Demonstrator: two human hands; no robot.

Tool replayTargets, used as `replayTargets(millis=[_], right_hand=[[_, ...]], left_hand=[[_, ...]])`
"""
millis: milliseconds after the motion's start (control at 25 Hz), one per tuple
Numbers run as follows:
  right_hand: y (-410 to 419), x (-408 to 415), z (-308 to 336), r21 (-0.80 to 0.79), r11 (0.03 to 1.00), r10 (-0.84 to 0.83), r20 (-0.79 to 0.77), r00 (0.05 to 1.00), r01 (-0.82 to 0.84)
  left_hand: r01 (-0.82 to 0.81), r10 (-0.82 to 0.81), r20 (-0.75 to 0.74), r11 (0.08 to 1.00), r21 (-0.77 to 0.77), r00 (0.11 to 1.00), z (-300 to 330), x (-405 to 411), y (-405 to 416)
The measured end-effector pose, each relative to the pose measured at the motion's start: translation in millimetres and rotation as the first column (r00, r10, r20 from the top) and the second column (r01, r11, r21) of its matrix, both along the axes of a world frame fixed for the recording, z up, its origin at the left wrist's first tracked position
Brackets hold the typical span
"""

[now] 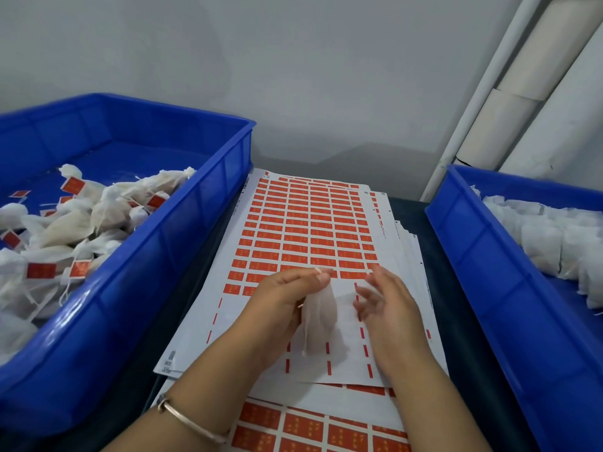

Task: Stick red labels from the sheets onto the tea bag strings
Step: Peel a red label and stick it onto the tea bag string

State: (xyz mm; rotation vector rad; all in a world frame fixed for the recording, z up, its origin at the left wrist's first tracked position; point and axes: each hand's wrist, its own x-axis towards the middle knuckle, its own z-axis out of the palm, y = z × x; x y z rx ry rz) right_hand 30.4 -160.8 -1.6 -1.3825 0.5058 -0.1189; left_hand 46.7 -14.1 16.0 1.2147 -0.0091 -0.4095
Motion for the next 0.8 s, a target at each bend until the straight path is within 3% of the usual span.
replayTargets(millis=[80, 200, 320, 440, 520, 560, 600, 640, 680, 720, 800], right_hand=[[8.1, -6.7, 6.4, -0.309, 0.944, 0.151, 0.086, 0.985, -0.118], [22.1, -8.9, -1.4, -0.456, 0.782, 0.488, 0.024, 0.873, -0.424], [31.3, -9.2, -10.2, -0.635, 0.670, 0.442, -0.073, 0.894, -0.383], [28.1, -11.7, -5.2, -0.582, 0.766, 0.358, 0.033, 0.933, -0.273], [20.3, -11.1, -1.3, -0.468, 0.844, 0.322, 0.046, 0.946, -0.264], [17.3, -10.0, -0.1, -0.338, 0.897, 0.317, 0.043, 0.948, -0.285], [15.5, -7.8, -0.7, -0.112, 0.937, 0.338, 0.055, 0.940, -0.330], [14.7, -6.4, 1.0, 0.179, 0.911, 0.358, 0.098, 0.929, -0.370], [13.2, -6.1, 3.2, 0.433, 0.819, 0.346, 0.150, 0.926, -0.376], [10.4, -5.9, 3.6, 0.579, 0.722, 0.322, 0.202, 0.925, -0.378], [4.8, -5.8, 2.9, 0.649, 0.625, 0.299, 0.315, 0.901, -0.434]], left_hand=[[-0.026, 0.026, 0.012, 1.000, 0.000, 1.000, -2.6, 2.5, 0.7], [-0.019, 0.020, 0.036, 1.000, -0.020, 0.999, -2.6, 0.8, 0.1], [-0.092, 0.077, 0.123, 0.988, 0.120, 0.989, -1.2, -4.0, -4.5], [-0.181, 0.142, 0.192, 0.962, 0.205, 0.971, 1.9, -1.2, -2.4], [-0.242, 0.237, 0.058, 0.966, 0.094, 0.970, 2.1, 6.5, 4.0], [-0.265, 0.264, -0.048, 0.964, -0.008, 0.963, 0.5, 10.8, 6.5], [-0.290, 0.272, -0.153, 0.950, -0.114, 0.950, -0.7, 14.2, 7.1], [-0.326, 0.275, -0.248, 0.925, -0.195, 0.929, -1.6, 16.8, 6.4], [-0.358, 0.278, -0.317, 0.905, -0.231, 0.907, -2.3, 18.2, 5.2], [-0.372, 0.282, -0.346, 0.900, -0.229, 0.895, -4.5, 19.6, 4.8], [-0.347, 0.281, -0.307, 0.919, -0.186, 0.909, -9.6, 21.6, 5.4]])
